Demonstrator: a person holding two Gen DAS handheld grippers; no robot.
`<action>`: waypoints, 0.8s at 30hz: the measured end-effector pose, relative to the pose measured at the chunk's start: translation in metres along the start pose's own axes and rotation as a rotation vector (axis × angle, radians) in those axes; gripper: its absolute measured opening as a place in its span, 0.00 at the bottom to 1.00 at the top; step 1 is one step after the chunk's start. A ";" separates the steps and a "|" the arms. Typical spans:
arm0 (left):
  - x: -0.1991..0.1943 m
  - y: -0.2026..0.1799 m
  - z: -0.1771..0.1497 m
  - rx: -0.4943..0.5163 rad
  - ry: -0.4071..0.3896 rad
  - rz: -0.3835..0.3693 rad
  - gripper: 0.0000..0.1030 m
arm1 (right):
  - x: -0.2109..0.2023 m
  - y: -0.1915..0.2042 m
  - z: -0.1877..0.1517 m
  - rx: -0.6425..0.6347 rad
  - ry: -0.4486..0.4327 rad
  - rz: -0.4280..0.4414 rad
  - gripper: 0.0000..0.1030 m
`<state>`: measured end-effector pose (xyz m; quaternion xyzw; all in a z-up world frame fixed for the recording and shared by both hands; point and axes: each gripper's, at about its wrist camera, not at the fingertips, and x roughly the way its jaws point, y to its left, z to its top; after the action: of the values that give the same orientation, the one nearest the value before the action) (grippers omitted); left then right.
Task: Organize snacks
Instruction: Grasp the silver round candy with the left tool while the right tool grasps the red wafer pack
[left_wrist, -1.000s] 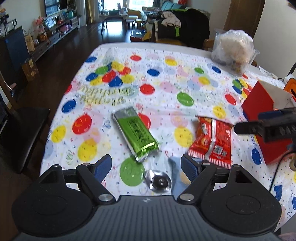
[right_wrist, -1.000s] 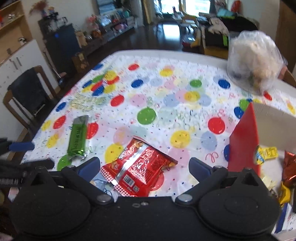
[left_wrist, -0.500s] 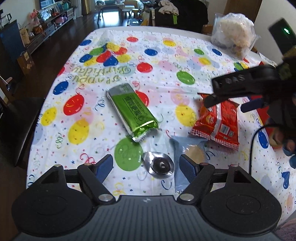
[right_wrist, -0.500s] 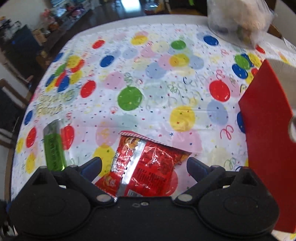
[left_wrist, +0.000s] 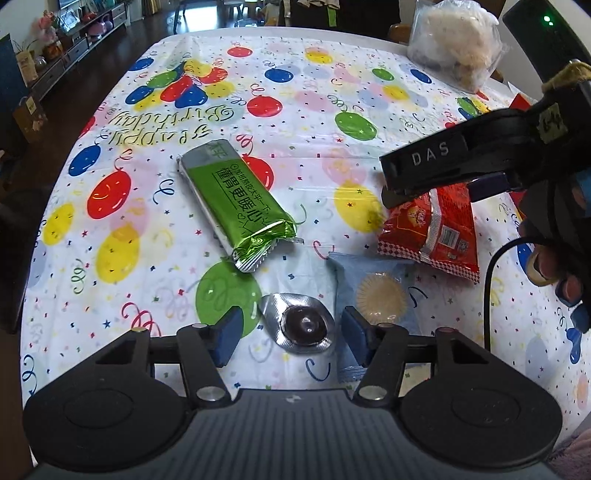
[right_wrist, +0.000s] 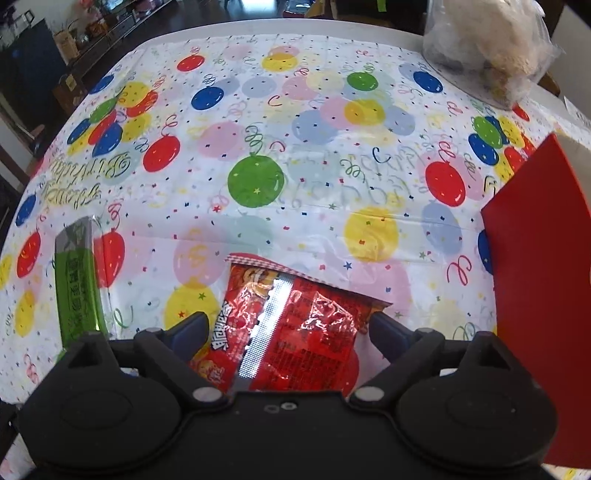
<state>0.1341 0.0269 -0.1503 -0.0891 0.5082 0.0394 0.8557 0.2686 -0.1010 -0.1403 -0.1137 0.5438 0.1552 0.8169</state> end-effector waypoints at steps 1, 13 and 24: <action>0.000 -0.001 0.001 0.004 -0.002 0.001 0.56 | 0.000 0.000 0.000 -0.008 0.001 -0.005 0.90; 0.000 -0.005 0.001 0.032 -0.011 0.000 0.35 | -0.001 -0.008 -0.009 -0.030 0.035 0.043 0.72; -0.005 0.023 0.000 -0.115 -0.002 -0.003 0.32 | -0.023 -0.019 -0.019 -0.053 -0.003 0.122 0.71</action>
<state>0.1281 0.0497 -0.1479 -0.1387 0.5043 0.0675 0.8496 0.2515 -0.1284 -0.1261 -0.1017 0.5441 0.2194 0.8034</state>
